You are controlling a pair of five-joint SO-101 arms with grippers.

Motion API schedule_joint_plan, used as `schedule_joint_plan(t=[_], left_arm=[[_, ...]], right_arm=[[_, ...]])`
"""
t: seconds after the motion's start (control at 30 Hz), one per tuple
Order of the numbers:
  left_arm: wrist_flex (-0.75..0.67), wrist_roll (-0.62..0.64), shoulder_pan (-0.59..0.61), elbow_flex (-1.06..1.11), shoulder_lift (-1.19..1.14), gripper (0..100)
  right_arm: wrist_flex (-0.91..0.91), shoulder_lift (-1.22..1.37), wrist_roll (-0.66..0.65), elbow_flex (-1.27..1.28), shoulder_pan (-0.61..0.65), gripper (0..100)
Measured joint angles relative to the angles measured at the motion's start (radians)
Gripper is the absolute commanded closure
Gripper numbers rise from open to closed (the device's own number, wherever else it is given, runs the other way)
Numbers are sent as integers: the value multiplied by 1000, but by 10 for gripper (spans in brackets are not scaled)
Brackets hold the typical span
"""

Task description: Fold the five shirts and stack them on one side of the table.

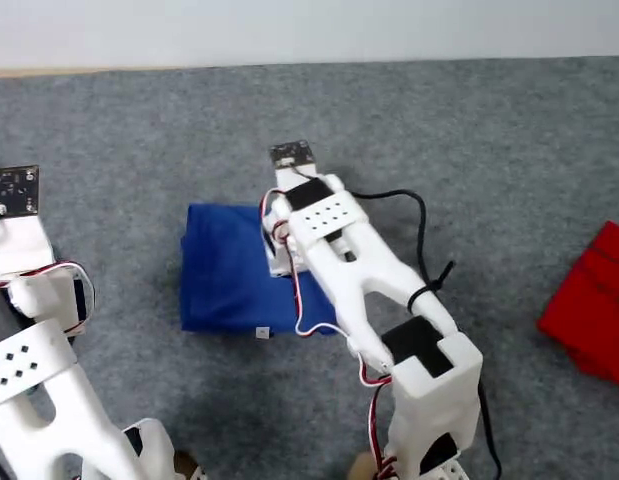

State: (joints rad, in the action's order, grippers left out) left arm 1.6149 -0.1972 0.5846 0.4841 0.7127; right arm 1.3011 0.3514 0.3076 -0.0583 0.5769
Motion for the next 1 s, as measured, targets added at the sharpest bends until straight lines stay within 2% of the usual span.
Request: schedule_joint_plan(t=[0.17,0.43,1.0], left_arm=[[0,0,0,0,0,998],[0,0,0,0,0,998],[0,0,0,0,0,998]], right_arm=[[-66,26,2,0,-3,745],[-74,83,2,0,-69,745],[-120,193,2,-23,-71,749]])
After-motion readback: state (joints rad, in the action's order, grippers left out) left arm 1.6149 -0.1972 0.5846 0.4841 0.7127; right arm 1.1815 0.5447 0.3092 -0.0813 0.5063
